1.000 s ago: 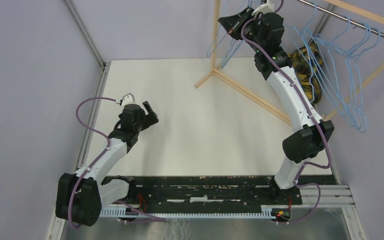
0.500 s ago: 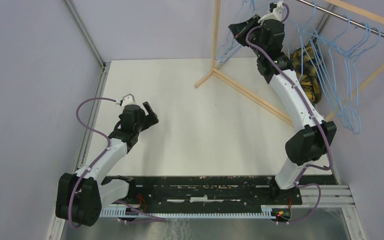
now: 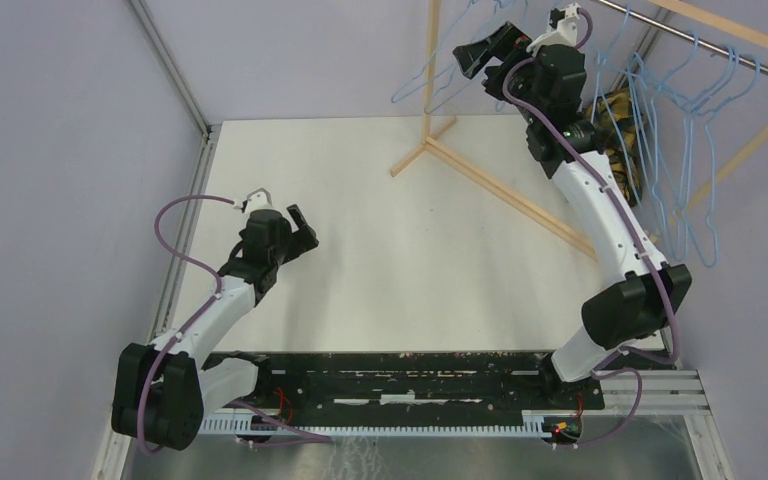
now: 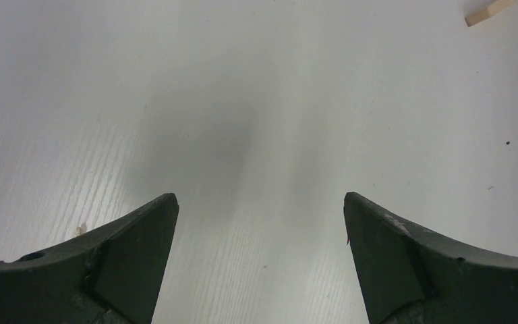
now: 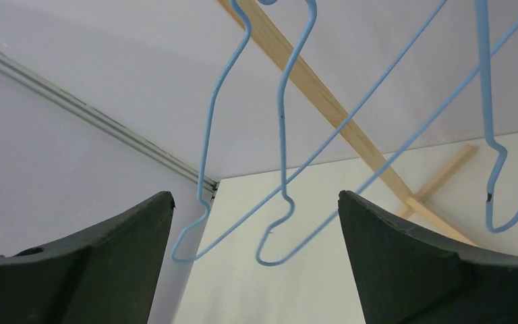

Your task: Organize the hangers

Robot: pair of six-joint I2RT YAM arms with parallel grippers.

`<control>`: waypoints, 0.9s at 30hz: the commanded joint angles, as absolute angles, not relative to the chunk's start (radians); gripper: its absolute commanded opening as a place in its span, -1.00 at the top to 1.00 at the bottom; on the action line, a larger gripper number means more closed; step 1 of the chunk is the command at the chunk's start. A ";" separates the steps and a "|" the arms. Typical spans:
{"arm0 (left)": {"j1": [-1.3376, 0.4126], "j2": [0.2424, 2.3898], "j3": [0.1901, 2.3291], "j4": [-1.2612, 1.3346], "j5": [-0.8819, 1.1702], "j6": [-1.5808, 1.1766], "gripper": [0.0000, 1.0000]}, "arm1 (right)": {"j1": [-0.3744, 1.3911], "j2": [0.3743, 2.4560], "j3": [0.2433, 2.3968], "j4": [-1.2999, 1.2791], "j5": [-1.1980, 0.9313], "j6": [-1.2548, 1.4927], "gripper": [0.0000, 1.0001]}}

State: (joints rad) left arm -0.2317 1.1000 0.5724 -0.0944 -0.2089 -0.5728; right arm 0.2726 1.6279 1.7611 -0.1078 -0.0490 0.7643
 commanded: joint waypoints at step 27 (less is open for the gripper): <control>-0.252 1.175 0.618 -0.073 -0.290 -0.558 -1.00 | 0.723 1.176 0.965 -0.230 0.186 0.291 -1.00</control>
